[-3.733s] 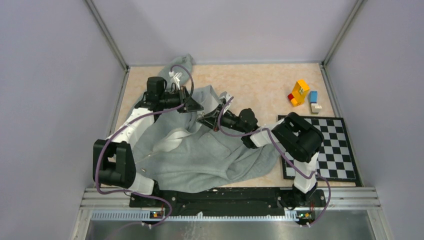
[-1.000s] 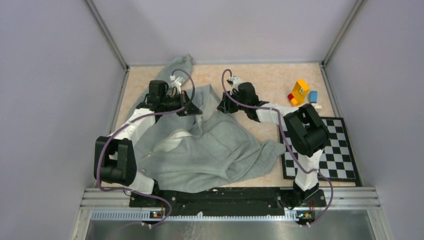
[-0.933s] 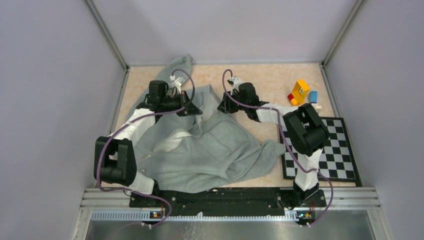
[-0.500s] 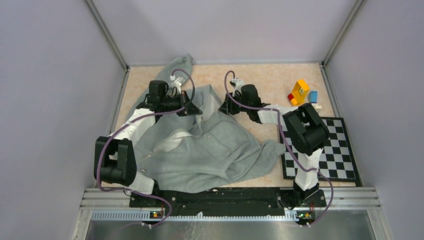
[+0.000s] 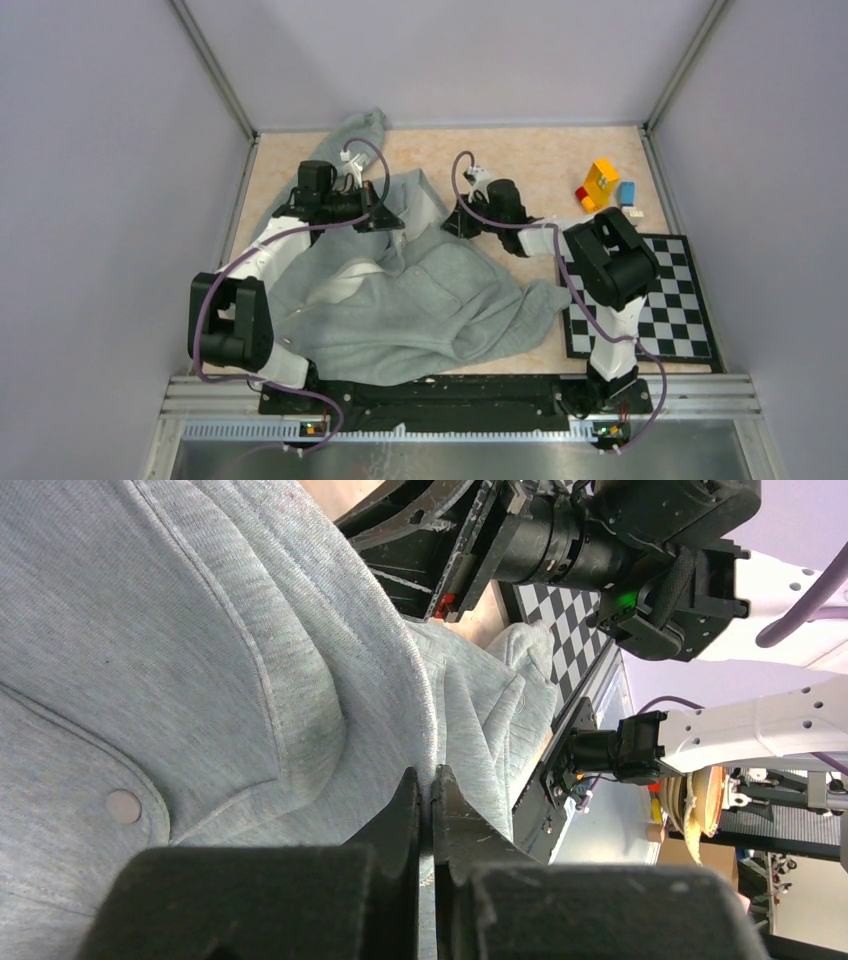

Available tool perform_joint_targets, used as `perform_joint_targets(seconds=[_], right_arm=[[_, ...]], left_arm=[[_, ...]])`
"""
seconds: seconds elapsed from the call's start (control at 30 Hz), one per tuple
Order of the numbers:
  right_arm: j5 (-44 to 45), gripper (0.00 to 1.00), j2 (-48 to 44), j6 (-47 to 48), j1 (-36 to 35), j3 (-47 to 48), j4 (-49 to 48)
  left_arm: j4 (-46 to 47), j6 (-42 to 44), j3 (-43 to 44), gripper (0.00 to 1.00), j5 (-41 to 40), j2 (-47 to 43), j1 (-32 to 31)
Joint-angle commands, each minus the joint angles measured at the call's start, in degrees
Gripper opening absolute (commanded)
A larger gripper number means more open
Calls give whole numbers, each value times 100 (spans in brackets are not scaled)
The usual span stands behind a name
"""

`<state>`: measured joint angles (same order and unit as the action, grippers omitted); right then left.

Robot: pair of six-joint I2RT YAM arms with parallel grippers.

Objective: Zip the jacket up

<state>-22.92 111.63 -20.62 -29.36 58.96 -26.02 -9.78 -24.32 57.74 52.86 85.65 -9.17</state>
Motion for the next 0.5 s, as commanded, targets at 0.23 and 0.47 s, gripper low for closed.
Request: perform_joint_targets(seconds=[0.23, 0.47], right_arm=[[-274, 0, -632, 379, 54, -510, -1350], [-1861, 0, -1128, 1656, 41, -38, 429]], left_arm=[[245, 45, -24, 0, 100, 27, 3], [738, 133, -136, 0, 289, -45, 3]])
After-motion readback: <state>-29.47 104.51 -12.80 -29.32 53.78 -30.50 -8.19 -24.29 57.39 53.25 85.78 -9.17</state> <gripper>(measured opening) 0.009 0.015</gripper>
